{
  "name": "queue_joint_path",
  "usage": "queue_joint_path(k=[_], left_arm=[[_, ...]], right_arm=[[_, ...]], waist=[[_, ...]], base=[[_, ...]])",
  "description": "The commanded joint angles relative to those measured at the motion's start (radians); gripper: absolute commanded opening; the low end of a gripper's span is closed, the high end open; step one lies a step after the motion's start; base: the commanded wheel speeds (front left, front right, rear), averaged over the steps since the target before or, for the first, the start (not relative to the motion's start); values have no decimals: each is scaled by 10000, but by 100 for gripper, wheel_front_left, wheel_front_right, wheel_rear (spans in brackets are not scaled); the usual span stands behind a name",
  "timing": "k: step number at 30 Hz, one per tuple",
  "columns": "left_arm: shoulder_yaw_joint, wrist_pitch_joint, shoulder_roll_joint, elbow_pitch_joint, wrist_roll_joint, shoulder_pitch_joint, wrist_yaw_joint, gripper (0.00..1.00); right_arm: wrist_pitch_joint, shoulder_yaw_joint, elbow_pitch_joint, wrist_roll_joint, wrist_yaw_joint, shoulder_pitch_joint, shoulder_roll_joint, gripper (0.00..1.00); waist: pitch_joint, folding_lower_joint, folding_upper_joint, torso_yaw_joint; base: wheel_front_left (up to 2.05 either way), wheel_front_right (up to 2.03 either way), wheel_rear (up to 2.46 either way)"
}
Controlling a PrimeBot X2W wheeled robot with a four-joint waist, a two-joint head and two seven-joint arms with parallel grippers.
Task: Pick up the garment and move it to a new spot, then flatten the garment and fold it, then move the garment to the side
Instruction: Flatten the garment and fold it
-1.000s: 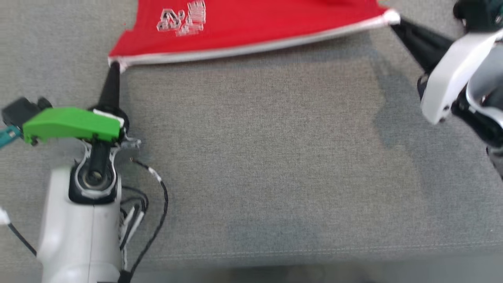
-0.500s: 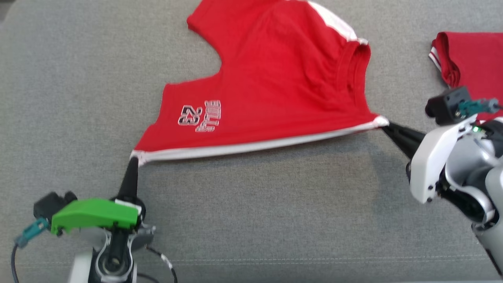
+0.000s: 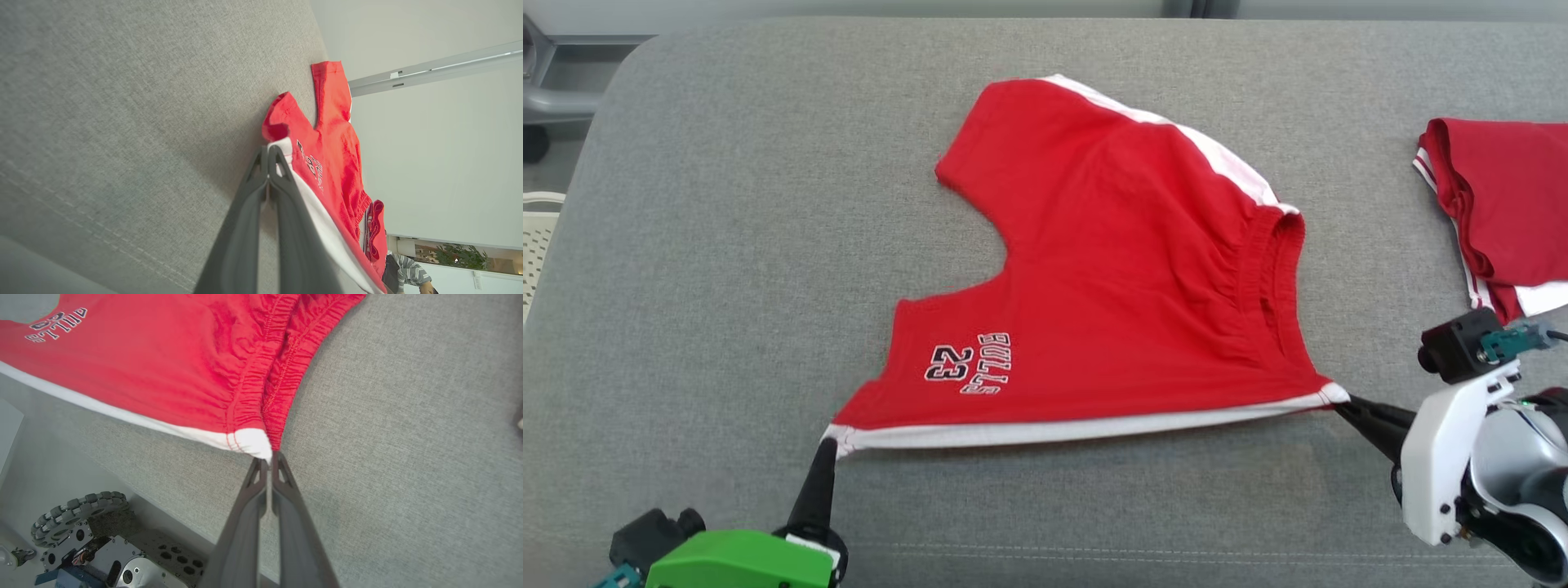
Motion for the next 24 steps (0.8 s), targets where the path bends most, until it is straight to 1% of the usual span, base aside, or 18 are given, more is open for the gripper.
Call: queue_joint_path(k=[1,3,4,7,11,13,14,15,17,24], left_arm=[[84,-6,187,-336,116,319,165,0],[98,27,236,-703,152,495,295,0],[230,241,560,-1639,274,482,672,0],[268,349,735,-1879,387,-6,729,0],[-42,630,934,-1834,706,-1104,775,0],[-236,784,1082,-1589,913,-1907,805,0],[-236,784,1082,-1589,913,-1907,805,0],[-389,900,1252,-1390,1161,-2329,801,0],[-613,877,1336,-928,1550,-3254,739,0],[-1002,500,1025,1211,2248,-6344,437,0]], right_arm=[[263,-313,-256,94,-33,421,-108,0],[525,-518,-540,145,-33,735,-36,0],[1266,-772,-1277,440,-30,1354,293,0],[1042,-815,-1530,506,-30,1137,494,0],[502,-782,-1655,775,-27,672,802,0],[208,-813,-1575,875,-25,363,960,0],[208,-813,-1575,875,-25,363,960,0],[63,-802,-1536,905,-24,177,1018,0],[-207,-781,-1442,1002,-20,-211,1173,0],[-1099,-515,-717,800,-19,-1757,1460,0]], waist=[[6,1,0,21],[63,1,0,9],[298,1,0,-141],[397,1,0,-222],[582,1,0,-271],[738,1,0,-293],[738,1,0,-293],[839,1,0,-316],[1070,1,0,-364],[2011,1,0,-634]], base=[[0,0,0],[0,0,0],[0,0,0],[0,0,0],[0,0,0],[0,0,0],[0,0,0],[0,0,0],[0,0,0],[0,0,0]])
